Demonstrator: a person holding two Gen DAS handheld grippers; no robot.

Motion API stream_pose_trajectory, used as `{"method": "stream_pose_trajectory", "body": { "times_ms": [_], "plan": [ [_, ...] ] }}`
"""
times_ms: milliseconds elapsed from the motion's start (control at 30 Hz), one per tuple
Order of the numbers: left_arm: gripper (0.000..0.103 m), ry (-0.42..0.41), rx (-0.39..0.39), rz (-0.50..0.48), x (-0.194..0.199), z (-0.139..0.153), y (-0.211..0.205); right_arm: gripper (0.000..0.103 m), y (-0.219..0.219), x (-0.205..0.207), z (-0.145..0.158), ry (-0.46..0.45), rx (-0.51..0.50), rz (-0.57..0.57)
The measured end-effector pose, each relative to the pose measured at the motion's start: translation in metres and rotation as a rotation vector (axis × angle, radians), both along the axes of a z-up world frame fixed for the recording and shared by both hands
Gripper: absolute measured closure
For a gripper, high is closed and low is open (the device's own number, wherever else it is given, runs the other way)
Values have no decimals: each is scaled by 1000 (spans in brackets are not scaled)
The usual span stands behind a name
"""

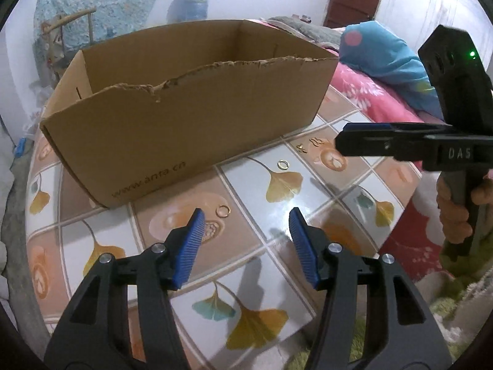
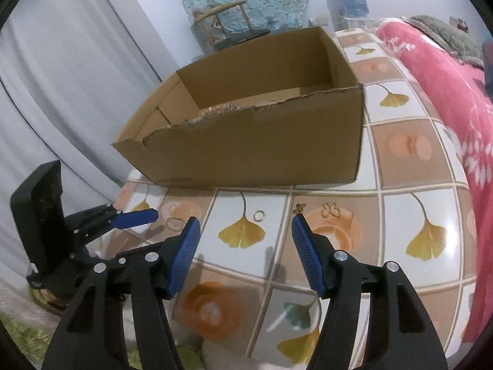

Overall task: Organize jewelry
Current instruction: 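Move the open left gripper down over the small gold ring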

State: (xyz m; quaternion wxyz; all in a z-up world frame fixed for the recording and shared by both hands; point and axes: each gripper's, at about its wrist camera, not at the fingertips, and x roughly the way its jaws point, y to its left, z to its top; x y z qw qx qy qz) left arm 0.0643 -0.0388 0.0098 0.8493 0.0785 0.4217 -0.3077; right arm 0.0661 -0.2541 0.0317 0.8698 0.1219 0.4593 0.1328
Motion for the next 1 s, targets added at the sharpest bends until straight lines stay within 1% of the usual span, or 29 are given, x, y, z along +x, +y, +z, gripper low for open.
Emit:
{"method": "stream_pose_trajectory", "body": {
  "times_ms": [133,233,367,467,700,833,1000],
  "plan": [
    [54,-29,33,2,3,-8,-8,43,11,6,-9,-3,-51,9],
    [59,-48,50,3,6,-11,-12,43,14,8,-13,-6,-61,9],
    [70,-32,60,33,16,-16,-13,43,17,11,-17,-1,-75,10],
    [75,-9,56,53,23,-18,-10,43,18,12,-18,1,-71,19],
    [76,25,50,49,28,-24,-9,43,17,15,-21,11,-84,19],
    [77,21,56,49,29,-25,-10,43,18,16,-22,13,-84,20],
    [87,16,55,49,29,-26,-9,43,18,17,-22,16,-85,19]
  ]
}}
